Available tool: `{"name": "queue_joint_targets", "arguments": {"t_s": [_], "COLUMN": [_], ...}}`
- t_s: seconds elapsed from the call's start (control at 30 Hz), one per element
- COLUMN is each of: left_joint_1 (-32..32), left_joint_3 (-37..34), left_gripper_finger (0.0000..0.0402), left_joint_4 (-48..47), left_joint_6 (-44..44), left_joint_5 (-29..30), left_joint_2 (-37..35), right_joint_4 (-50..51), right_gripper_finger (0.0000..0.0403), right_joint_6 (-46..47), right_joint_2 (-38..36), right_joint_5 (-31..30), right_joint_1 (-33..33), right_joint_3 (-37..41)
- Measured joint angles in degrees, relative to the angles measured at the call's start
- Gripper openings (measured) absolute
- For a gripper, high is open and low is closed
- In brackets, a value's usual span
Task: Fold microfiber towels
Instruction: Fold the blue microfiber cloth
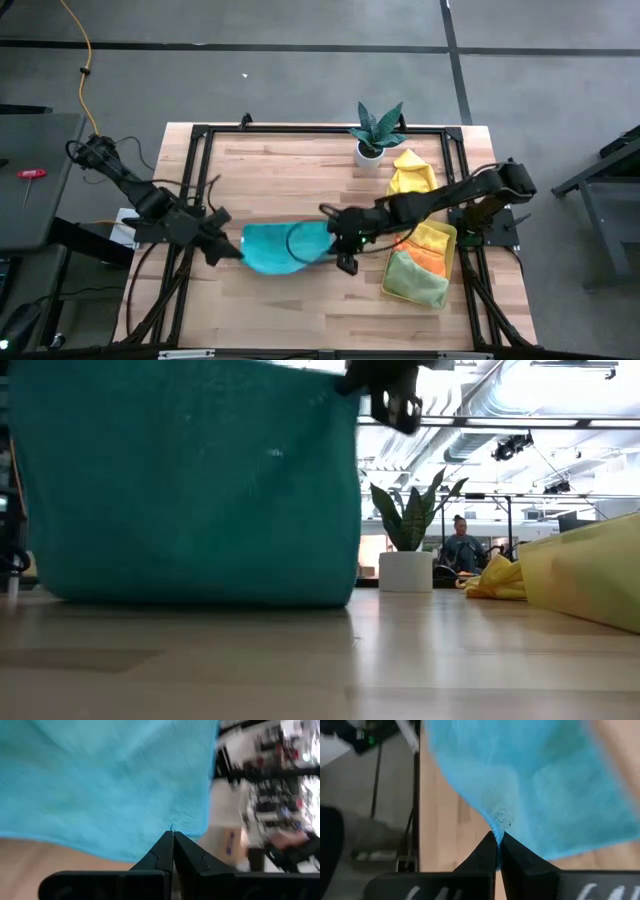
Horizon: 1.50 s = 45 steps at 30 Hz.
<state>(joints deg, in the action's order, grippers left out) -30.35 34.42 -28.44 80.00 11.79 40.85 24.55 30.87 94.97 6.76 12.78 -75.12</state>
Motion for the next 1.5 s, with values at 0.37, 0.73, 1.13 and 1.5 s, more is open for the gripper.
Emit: {"name": "queue_joint_targets", "arguments": {"t_s": [0.37, 0.73, 1.13, 1.5], "left_joint_1": [-1.4, -9.4, -11.3, -4.8], "left_joint_3": [0.9, 0.9, 0.9, 0.9], "left_gripper_finger": [0.0000, 0.0000, 0.0000, 0.0000], "left_joint_4": [-8.6, -3.5, -3.6, -20.5], "left_joint_6": [3.1, 10.6, 18.4, 21.5], "left_joint_5": [2.4, 1.2, 1.7, 11.8], "left_joint_2": [2.5, 17.9, 26.5, 21.2], "right_joint_4": [6.1, 3.6, 2.0, 3.8], "right_gripper_finger": [0.0000, 0.0000, 0.0000, 0.0000], "right_joint_6": [-2.3, 3.0, 5.9, 10.7], "right_joint_2": [0.8, 7.9, 11.7, 12.0], "right_joint_5": [2.2, 7.6, 4.6, -1.4], "right_joint_1": [-1.4, 4.9, 2.3, -4.7], "right_joint_3": [-1.3, -1.3, -1.3, -1.3]}}
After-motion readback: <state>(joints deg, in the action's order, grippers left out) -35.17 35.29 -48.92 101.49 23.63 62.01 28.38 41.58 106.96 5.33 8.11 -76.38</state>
